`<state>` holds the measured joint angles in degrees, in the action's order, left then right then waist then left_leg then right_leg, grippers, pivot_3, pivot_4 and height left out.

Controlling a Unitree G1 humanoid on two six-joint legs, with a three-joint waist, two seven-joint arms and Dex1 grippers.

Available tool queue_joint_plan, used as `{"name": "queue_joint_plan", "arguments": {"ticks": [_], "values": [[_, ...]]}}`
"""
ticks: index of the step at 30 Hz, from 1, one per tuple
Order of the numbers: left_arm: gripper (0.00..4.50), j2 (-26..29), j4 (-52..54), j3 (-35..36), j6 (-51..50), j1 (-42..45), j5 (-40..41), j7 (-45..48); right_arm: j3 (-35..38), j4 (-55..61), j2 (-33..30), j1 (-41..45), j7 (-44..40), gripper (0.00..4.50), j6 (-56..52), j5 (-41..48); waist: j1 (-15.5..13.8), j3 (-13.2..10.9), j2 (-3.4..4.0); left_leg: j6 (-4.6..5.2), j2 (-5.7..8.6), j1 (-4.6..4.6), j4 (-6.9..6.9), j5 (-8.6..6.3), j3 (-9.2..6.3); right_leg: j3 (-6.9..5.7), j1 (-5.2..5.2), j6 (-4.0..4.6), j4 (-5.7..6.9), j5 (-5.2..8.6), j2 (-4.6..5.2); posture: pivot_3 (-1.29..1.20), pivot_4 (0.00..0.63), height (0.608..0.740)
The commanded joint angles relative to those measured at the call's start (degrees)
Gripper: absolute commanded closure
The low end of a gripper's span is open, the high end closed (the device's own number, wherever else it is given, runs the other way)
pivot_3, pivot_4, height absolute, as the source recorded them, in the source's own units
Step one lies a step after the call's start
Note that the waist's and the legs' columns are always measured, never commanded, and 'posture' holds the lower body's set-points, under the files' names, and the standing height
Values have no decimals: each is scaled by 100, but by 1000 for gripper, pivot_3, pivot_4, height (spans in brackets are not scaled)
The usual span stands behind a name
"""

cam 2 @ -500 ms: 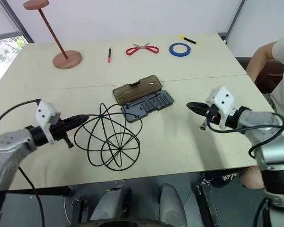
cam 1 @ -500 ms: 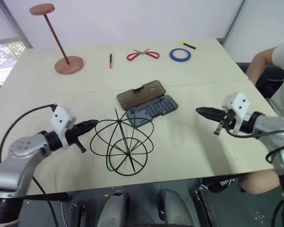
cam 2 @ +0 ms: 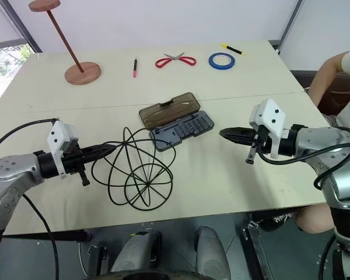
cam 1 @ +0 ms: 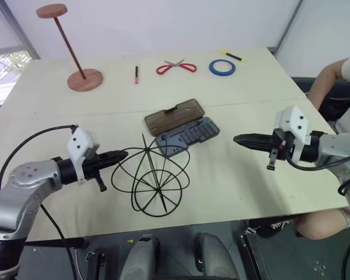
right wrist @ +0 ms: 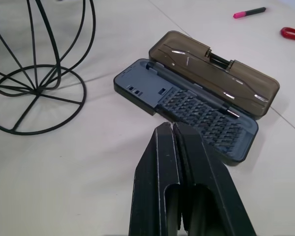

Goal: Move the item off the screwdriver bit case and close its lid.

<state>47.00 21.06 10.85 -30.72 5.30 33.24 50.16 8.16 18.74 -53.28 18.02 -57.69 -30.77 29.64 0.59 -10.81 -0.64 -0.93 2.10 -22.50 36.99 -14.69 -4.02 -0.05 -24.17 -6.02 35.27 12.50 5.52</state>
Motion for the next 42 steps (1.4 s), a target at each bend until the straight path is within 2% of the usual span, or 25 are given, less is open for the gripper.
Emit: {"name": "queue_joint_plan", "arguments": {"ticks": [1,17,22,23,26,35,42], "values": [[4500,37,96,95,8,79,50,59,206,191,-87,5,4,4460,3,66,0,0,0,0,0,0,0,0,0,0,0,0,0,0,0,0,150,740],[4500,-13,-73,-18,121,134,-149,102,150,380,-15,-153,42,4460,-57,154,-2,0,0,0,1,-1,0,0,1,0,-1,0,0,0,2,0,150,740],[4500,-57,-190,-100,234,93,-294,138,103,869,-70,-373,-129,2177,-411,564,-6,0,0,0,-1,-1,0,0,0,0,-1,-1,0,0,2,0,150,740],[4500,-64,-206,-106,242,103,-310,154,90,919,-64,-379,-127,1553,-450,589,-6,0,-1,0,-1,-2,0,0,0,0,-2,-1,0,0,2,0,150,740],[4500,-87,-247,-127,250,148,-348,179,62,1029,-31,-376,-80,49,-521,623,-5,0,-1,0,-3,-2,3,0,1,0,-1,-1,-1,0,3,0,150,740],[4500,-187,-288,-200,261,244,-451,217,-23,1758,24,-467,-20,49,-1210,1478,-14,0,-1,0,-4,-2,1,0,-1,0,-1,-1,-1,0,4,0,150,740],[4500,-209,-273,-241,258,286,-505,216,-485,1850,249,-204,161,49,-1305,1556,-10,-1,-2,0,-4,-3,2,0,-1,-1,-2,0,-2,0,4,0,150,740]]}}
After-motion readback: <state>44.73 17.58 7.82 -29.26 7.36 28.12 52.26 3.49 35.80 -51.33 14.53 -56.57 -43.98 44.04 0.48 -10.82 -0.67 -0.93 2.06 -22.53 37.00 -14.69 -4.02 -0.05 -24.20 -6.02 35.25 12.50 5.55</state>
